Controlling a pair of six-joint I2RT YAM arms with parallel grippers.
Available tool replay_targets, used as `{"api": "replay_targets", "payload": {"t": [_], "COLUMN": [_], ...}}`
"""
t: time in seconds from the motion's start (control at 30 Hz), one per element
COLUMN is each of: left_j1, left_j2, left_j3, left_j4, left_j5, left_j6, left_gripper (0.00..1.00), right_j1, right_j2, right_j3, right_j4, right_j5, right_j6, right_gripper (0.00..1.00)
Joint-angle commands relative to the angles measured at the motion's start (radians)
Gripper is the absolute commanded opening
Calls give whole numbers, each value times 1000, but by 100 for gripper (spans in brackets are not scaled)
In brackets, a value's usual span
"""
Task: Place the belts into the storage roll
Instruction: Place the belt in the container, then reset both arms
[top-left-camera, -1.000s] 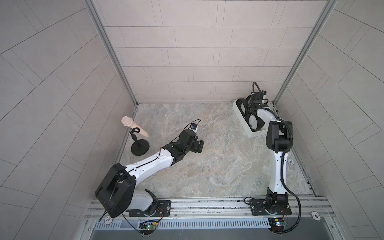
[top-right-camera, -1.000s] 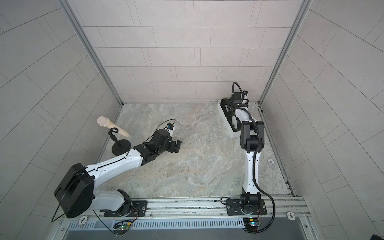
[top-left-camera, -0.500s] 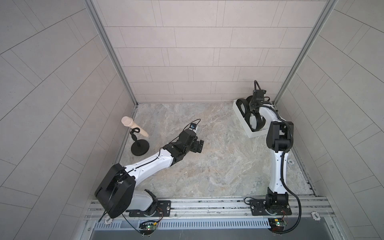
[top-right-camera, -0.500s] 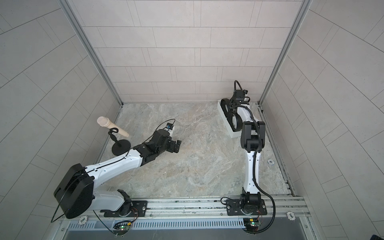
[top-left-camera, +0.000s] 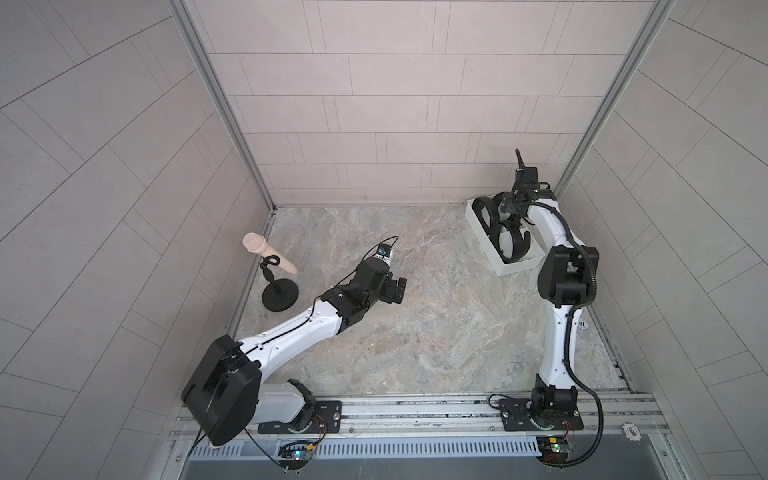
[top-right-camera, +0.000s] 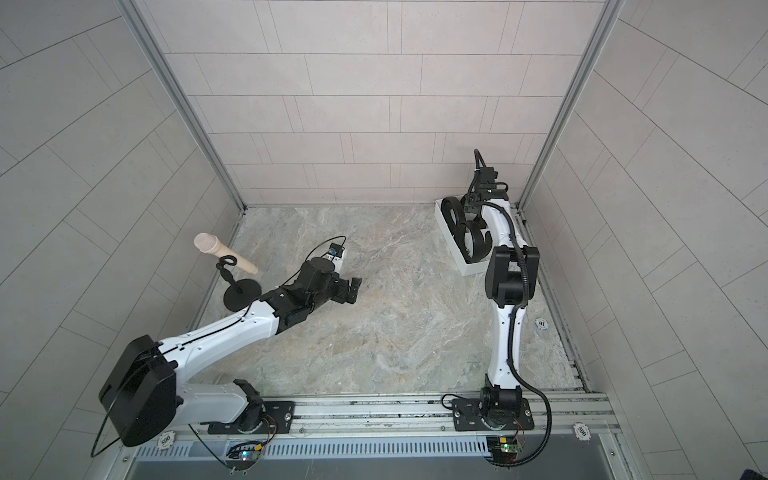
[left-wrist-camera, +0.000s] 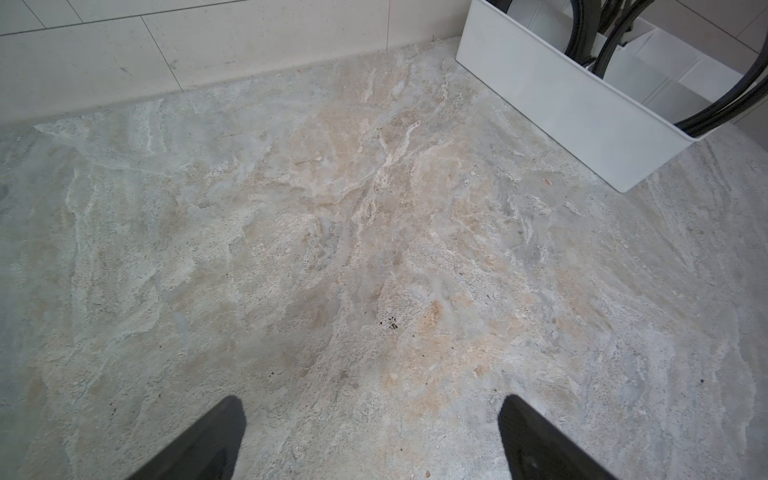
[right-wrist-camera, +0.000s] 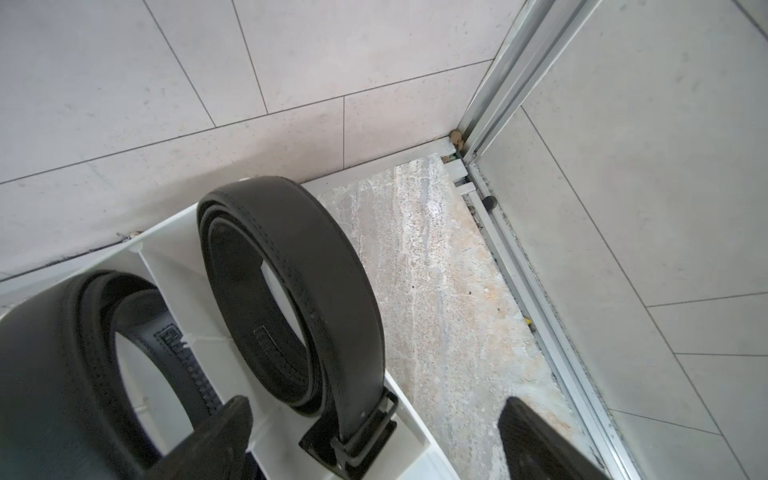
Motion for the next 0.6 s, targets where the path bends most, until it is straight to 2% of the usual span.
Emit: {"api": "replay_targets", "payload": {"t": [0.0,0.17,0.33,0.57], "left_j1": [9,33,83,224], "left_j2": [-40,-80,-131,-178], "left_j3": [2,2,-1,-15], "left_j4": [-29,-84,-140,-187], "left_j5": [-15,-39,-55,-76], "left_j6": [-21,-39,-26,25], "left_gripper": [100,100,100,100], "right_j1": [-2,6,60,132], "right_j2": [-141,-288,-560,-947], "right_j3": [-80,-266,-639,-1075], "right_j4": [-8,12,188,331], "right_j5": [-15,-89,-123,-145], "right_j6": [-21,7,-11,-33], "right_gripper": [99,99,100,100]}}
